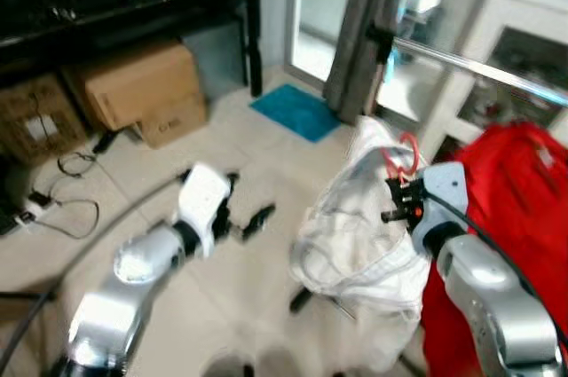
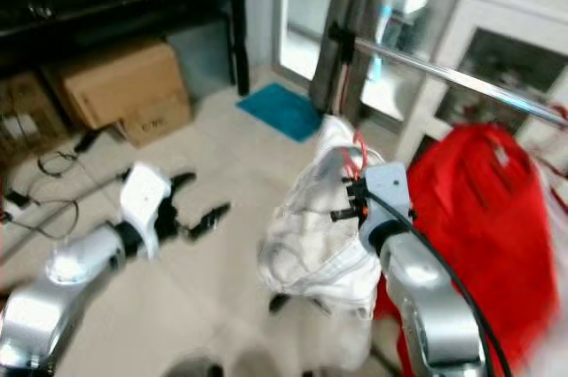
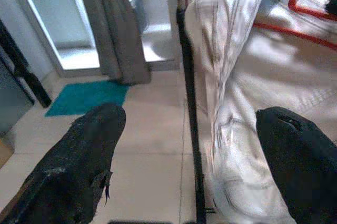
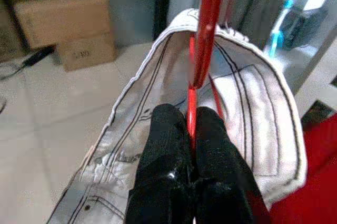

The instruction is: Hang hanger

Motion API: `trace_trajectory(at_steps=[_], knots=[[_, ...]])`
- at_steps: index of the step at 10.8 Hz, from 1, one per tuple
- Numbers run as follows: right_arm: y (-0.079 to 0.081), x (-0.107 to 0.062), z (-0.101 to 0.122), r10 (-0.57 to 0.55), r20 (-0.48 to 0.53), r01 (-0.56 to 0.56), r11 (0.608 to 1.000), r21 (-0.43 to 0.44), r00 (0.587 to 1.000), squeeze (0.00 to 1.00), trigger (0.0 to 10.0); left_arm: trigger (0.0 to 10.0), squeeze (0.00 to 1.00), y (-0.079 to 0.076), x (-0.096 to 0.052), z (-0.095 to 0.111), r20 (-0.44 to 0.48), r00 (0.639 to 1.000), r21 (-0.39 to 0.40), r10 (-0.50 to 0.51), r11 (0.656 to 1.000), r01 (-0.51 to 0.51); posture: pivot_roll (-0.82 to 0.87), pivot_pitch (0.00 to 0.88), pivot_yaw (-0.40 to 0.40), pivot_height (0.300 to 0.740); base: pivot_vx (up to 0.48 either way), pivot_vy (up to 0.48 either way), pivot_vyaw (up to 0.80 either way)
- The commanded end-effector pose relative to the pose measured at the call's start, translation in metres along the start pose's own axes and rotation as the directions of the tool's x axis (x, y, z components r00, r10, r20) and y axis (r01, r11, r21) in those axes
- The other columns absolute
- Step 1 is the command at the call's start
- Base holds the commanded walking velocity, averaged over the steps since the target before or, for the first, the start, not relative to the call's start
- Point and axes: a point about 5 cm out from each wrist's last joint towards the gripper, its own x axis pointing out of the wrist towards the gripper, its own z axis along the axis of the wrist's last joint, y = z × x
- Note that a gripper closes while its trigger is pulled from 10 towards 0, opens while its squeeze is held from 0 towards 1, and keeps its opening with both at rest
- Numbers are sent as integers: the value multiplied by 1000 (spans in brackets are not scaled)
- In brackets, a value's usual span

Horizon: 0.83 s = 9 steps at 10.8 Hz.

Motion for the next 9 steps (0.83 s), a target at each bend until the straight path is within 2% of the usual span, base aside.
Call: trace_trajectory(at_steps=[1,2,4,5,6,7,9], knots=[[7,-2,22,67,102,-66,998,-16,993,0,0,10000,518,2,1,2,-1,1000,26,-7,1000,7,-23,0,-18,740,0,0,0],[14,-4,29,168,112,-165,986,-37,979,0,0,10000,1000,8,7,6,19,999,39,-30,999,29,-28,0,-15,740,0,0,0],[21,-7,38,251,122,-247,968,-48,960,0,0,10000,1000,12,21,7,-6,998,95,-58,994,59,-40,0,-3,740,0,0,0],[26,-11,43,296,132,-292,955,-46,946,0,0,10000,937,14,31,-1,-51,997,146,-51,988,58,-45,0,-1,740,0,0,0],[31,-12,45,331,142,-328,944,-45,933,0,0,6431,255,18,39,-16,-136,990,218,-19,975,49,-53,0,2,740,0,0,0],[35,-13,47,358,145,-355,934,-49,922,0,0,0,0,17,46,-20,-150,988,171,-23,984,49,-56,0,4,740,0,0,0],[35,-12,52,365,156,-361,931,-53,918,0,0,0,0,16,46,-18,-128,992,141,-22,989,40,-54,0,1,740,0,0,0]])
